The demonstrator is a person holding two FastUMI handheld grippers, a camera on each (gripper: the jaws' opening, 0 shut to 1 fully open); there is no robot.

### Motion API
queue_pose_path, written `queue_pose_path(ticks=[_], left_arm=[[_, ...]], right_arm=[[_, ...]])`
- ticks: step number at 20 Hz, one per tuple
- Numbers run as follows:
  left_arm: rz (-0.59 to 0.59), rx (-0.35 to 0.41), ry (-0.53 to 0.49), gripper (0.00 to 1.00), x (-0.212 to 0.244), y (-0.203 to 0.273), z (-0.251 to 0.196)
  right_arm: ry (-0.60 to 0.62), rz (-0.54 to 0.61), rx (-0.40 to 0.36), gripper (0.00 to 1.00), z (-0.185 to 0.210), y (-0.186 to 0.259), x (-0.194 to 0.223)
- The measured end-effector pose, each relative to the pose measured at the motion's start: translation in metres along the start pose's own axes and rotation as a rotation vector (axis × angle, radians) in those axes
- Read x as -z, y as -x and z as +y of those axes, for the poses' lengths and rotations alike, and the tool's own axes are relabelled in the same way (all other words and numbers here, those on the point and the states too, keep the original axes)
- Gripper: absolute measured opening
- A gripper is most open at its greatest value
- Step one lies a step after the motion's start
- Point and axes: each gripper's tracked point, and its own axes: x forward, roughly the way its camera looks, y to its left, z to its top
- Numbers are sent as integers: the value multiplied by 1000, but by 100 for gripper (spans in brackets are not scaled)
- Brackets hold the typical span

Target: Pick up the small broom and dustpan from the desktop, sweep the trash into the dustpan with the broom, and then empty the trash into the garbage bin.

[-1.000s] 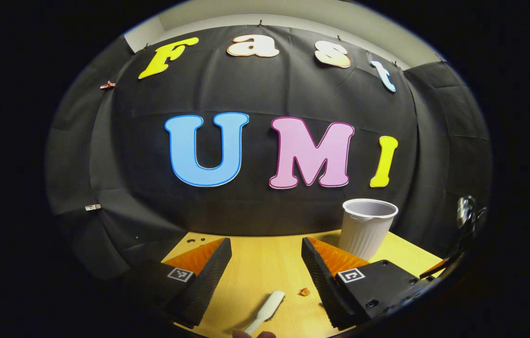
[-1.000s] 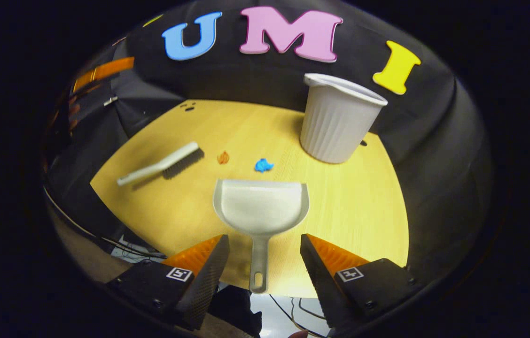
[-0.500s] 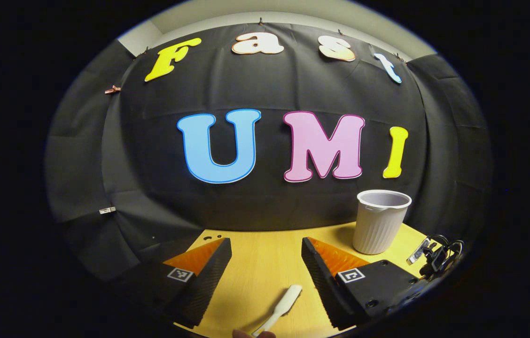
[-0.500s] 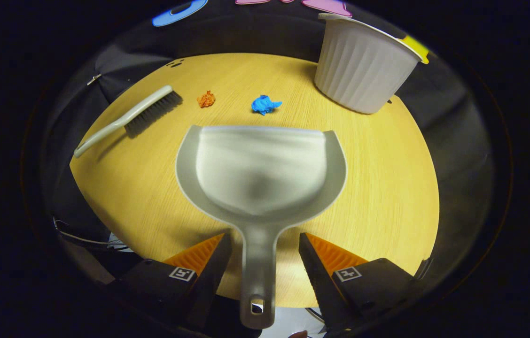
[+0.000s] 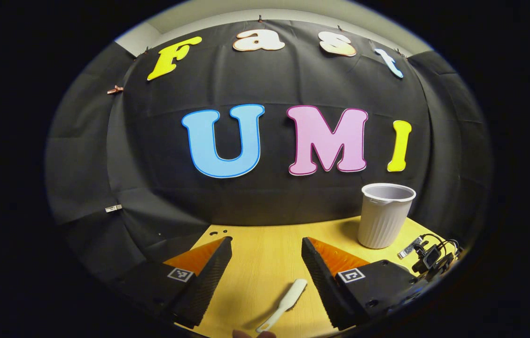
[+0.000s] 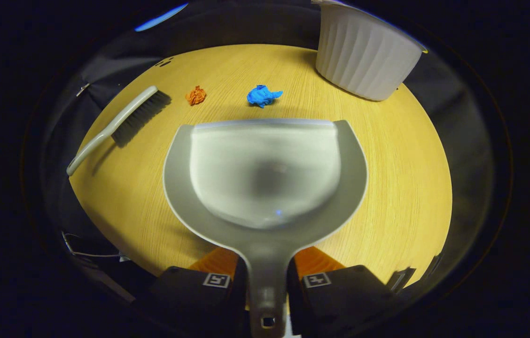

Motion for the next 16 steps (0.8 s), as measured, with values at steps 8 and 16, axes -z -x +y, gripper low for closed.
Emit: queue_pose_path(ticks=[8,16], left_arm=[[124,62,-18,94,47,-12,1],[561,288,-95,94,177,-7,-22]], right_arm=[[73,-53,-31,37,0,15,0],[85,-113,-27,37,-13,69,8]])
